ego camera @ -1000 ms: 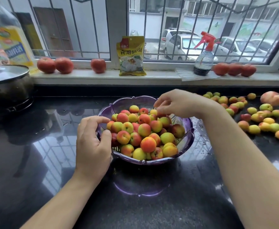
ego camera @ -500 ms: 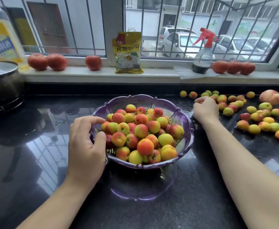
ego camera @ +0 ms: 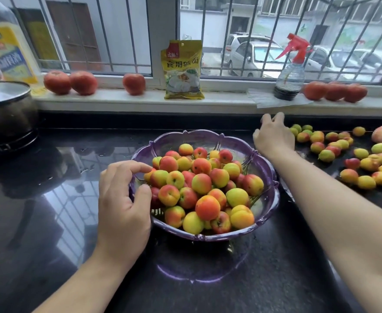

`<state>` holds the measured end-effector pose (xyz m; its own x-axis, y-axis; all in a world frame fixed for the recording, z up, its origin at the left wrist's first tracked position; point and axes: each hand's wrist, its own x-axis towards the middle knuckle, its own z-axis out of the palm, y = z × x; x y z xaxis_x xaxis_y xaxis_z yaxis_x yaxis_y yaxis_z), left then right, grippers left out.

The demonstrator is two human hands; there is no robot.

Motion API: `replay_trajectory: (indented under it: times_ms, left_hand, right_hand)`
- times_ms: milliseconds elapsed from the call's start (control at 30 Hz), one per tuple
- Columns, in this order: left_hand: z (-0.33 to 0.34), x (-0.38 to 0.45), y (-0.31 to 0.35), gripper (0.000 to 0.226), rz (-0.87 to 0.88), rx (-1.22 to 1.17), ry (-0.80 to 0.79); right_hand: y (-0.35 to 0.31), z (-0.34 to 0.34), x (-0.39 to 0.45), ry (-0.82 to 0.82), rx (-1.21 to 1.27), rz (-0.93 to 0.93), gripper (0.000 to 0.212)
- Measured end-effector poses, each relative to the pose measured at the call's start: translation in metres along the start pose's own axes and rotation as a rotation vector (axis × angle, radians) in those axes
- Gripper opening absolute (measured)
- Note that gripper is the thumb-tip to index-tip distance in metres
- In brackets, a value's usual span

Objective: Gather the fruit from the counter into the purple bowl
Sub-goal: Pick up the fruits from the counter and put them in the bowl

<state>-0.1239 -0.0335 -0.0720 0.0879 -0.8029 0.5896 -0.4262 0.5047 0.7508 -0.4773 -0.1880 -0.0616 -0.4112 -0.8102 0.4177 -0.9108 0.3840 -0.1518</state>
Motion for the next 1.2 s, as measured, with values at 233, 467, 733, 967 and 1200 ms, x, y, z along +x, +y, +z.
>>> replay_trajectory:
  times_ms: [233,467,733,967,1200]
  left_hand:
    - [-0.001,0.000,0.001,0.028,0.007,0.002,0.004]
    - [0.001,-0.002,0.004,0.027,-0.014,0.002,-0.001]
    - [-0.003,-0.001,0.005,0.025,-0.009,0.009,0.006]
    - [-0.003,-0.002,0.007,0.025,-0.020,-0.002,0.004]
    - [0.000,0.000,0.003,0.032,-0.032,-0.026,0.008]
  right_hand:
    - [0.002,-0.025,-0.011,-0.081,0.216,0.010,0.032]
    - [-0.078,-0.137,-0.066,-0.338,0.675,-0.407,0.017]
    - [-0.120,-0.103,-0.089,-0.527,0.423,-0.630,0.016]
    - [-0.072,-0.111,-0.074,-0.116,0.778,-0.312,0.008]
    - [0.018,-0.046,-0.052,-0.094,0.510,0.205,0.018]
